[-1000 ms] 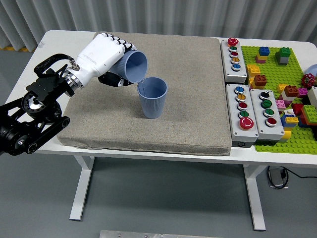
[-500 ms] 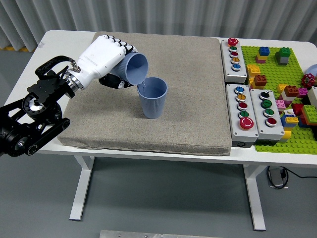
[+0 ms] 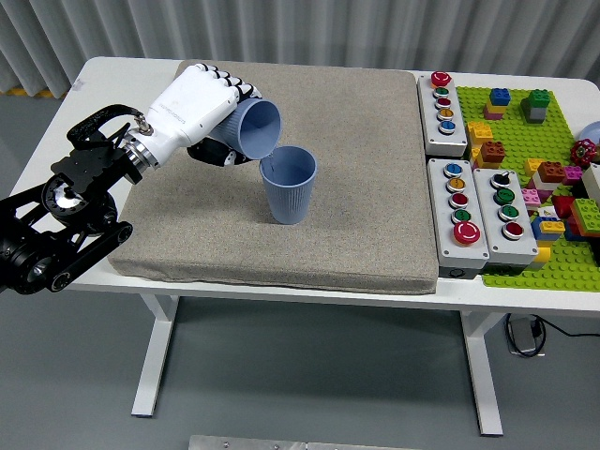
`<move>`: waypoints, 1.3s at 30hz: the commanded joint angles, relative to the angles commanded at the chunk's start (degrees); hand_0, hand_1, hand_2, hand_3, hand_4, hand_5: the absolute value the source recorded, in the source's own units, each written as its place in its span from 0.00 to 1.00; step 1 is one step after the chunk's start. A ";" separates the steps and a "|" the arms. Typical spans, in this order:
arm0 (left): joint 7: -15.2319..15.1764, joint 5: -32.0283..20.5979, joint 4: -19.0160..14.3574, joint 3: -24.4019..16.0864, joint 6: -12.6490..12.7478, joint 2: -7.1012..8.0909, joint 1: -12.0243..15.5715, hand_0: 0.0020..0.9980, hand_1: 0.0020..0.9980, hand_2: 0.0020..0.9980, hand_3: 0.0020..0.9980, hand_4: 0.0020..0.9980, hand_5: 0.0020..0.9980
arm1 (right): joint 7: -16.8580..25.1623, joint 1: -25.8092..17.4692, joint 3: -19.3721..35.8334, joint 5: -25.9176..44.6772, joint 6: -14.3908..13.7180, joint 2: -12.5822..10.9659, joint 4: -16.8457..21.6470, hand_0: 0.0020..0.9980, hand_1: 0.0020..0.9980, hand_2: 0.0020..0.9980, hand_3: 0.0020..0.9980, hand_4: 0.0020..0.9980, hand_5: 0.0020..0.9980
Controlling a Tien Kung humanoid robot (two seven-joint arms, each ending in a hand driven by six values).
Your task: Pick cup pour cup place
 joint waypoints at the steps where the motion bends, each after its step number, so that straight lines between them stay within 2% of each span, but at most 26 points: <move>1: 0.01 0.01 -0.03 0.04 0.00 0.04 -0.09 0.46 0.45 0.49 0.49 0.82 0.23 | 0.00 0.01 -0.04 0.09 -0.04 0.01 0.00 0.70 0.71 0.67 0.63 0.07 0.50; 25: 0.87 1.11 -2.26 1.51 -0.03 0.50 -1.33 0.46 0.45 0.49 0.49 0.81 0.23 | 0.03 0.14 -0.08 0.32 -0.13 0.00 0.00 0.70 0.71 0.67 0.63 0.07 0.49; 39: 1.82 2.66 -3.20 3.17 1.09 1.09 -1.78 0.46 0.45 0.49 0.49 0.81 0.22 | 0.04 -0.19 0.18 -0.03 -0.08 0.06 0.00 0.71 0.71 0.67 0.63 0.07 0.49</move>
